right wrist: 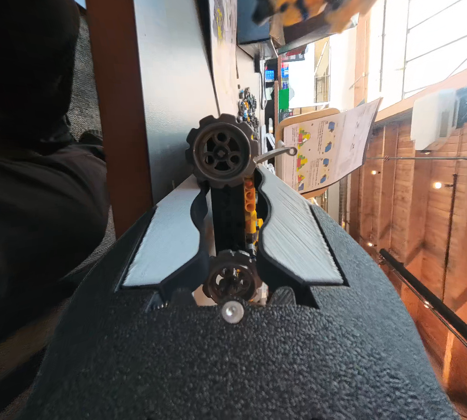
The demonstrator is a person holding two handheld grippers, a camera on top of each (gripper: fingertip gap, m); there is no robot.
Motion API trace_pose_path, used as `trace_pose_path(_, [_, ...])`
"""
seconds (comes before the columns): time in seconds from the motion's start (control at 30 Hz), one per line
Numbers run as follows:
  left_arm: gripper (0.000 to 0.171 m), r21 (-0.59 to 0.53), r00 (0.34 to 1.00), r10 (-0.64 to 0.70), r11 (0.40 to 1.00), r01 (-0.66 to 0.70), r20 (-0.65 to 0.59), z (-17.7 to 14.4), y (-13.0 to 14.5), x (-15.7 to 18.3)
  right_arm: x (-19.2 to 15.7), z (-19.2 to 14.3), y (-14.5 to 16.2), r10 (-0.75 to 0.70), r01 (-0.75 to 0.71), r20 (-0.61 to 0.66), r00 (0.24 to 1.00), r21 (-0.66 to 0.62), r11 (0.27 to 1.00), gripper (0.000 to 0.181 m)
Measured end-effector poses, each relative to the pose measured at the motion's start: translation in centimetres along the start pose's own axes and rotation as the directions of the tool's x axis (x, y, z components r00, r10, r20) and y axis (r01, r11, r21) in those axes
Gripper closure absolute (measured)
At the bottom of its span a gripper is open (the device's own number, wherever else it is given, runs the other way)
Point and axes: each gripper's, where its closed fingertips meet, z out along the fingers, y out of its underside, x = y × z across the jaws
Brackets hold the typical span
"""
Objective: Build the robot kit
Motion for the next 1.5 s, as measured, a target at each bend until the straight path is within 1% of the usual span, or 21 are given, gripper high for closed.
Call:
trace_pose_path(0.07, [0.113, 0.098, 0.996, 0.023, 0.995, -0.015, -0.084, -0.6, -1.1, 1.5, -0.1, -0.1, -0.1, 0.026, -0.026, 0.02, 0.999, 0.007, 1.0, 0.147])
trace_pose_path(0.13, [0.113, 0.156, 0.991, 0.03, 0.988, -0.009, -0.133, -1.2, -1.8, 2.3, -0.1, -0.1, 0.0, 0.023, -0.023, 0.02, 1.0, 0.004, 1.0, 0.147])
trace_pose_path(0.3, [0.113, 0.209, 0.989, 0.011, 0.978, 0.02, -0.15, -1.9, -1.8, 2.2, -0.3, -0.1, -0.2, 0.025, -0.025, 0.024, 0.999, 0.008, 1.0, 0.147])
trace_pose_path(0.6, [0.113, 0.216, 0.987, -0.017, 0.975, 0.052, -0.161, -1.9, -1.5, 2.2, -0.4, -0.1, -0.3, 0.038, -0.039, 0.035, 0.999, 0.016, 0.999, 0.146])
trace_pose_path(0.8, [0.113, 0.237, 0.981, -0.032, 0.968, 0.077, -0.19, -1.9, -1.6, 2.3, -0.4, -0.2, -0.2, 0.048, -0.048, 0.044, 0.998, 0.019, 0.999, 0.146])
trace_pose_path(1.03, [0.113, 0.238, 0.981, -0.024, 0.969, 0.07, -0.19, -1.6, -1.4, 2.3, -0.6, -0.2, -0.3, 0.054, -0.055, 0.047, 0.997, 0.03, 0.998, 0.146])
trace_pose_path(1.13, [0.113, 0.236, 0.986, -0.002, 0.971, 0.041, -0.164, -1.6, -1.3, 2.2, -0.8, -0.3, -0.3, 0.053, -0.055, 0.07, 0.996, 0.031, 0.998, 0.143])
trace_pose_path(1.27, [0.113, 0.263, 0.989, 0.01, 0.964, 0.029, -0.145, -2.0, -1.6, 2.3, -0.9, -0.7, -0.3, 0.082, -0.088, 0.141, 0.987, 0.036, 0.995, 0.138])
trace_pose_path(1.33, [0.113, 0.287, 0.99, 0.007, 0.957, 0.033, -0.139, -2.3, -1.6, 2.3, -1.2, -0.9, -0.3, 0.103, -0.11, 0.199, 0.975, 0.026, 0.994, 0.125])
trace_pose_path(1.43, [0.113, 0.306, 0.992, 0.003, 0.951, 0.036, -0.128, -2.5, -1.4, 2.3, -1.2, -1.1, 0.0, 0.082, -0.088, 0.234, 0.969, 0.015, 0.996, 0.123])
trace_pose_path(1.5, [0.112, 0.322, 0.992, 0.004, 0.946, 0.037, -0.128, -2.7, -1.3, 2.5, -0.8, -1.0, 0.3, 0.087, -0.087, 0.244, 0.966, -0.011, 0.996, 0.118])
